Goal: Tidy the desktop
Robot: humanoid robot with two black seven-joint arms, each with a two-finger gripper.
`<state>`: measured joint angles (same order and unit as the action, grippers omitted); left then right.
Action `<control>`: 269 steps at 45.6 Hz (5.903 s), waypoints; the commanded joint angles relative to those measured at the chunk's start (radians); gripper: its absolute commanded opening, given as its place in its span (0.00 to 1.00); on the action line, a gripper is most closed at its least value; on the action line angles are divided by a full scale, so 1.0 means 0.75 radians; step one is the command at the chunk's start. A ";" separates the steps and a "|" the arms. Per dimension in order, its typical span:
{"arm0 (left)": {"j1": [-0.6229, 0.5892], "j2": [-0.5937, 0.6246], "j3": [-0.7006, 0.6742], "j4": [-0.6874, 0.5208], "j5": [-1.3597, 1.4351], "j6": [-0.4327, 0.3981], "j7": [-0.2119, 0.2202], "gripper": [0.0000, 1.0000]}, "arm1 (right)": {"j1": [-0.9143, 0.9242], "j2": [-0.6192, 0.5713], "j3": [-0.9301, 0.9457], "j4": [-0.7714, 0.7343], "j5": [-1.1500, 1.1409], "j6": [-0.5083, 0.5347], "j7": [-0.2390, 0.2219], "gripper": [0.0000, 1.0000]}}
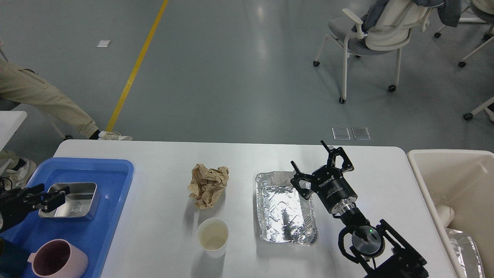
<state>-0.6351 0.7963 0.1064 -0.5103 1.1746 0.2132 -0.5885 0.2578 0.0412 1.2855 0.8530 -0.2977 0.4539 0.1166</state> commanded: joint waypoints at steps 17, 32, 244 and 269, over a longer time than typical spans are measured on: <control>0.215 0.315 -0.506 -0.614 -0.132 0.000 0.052 0.84 | 0.000 -0.006 0.000 -0.008 0.000 -0.002 0.000 1.00; 0.491 0.294 -0.898 -0.925 -0.461 0.002 0.054 0.84 | -0.002 -0.030 0.000 -0.015 0.000 -0.008 -0.002 1.00; 0.473 -0.636 -1.735 -0.745 -0.820 -0.468 0.208 0.97 | -0.033 -1.777 -0.845 0.785 -0.775 -0.125 0.180 1.00; 0.405 -0.620 -1.719 -0.665 -0.809 -0.468 0.210 0.97 | -0.041 -1.556 -1.031 1.031 -0.785 -0.194 0.168 1.00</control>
<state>-0.3275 0.3235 -1.1841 -1.0217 0.5674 -0.1384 -0.4314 0.2272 -1.1824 0.5241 1.6243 -0.8883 0.3434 0.2450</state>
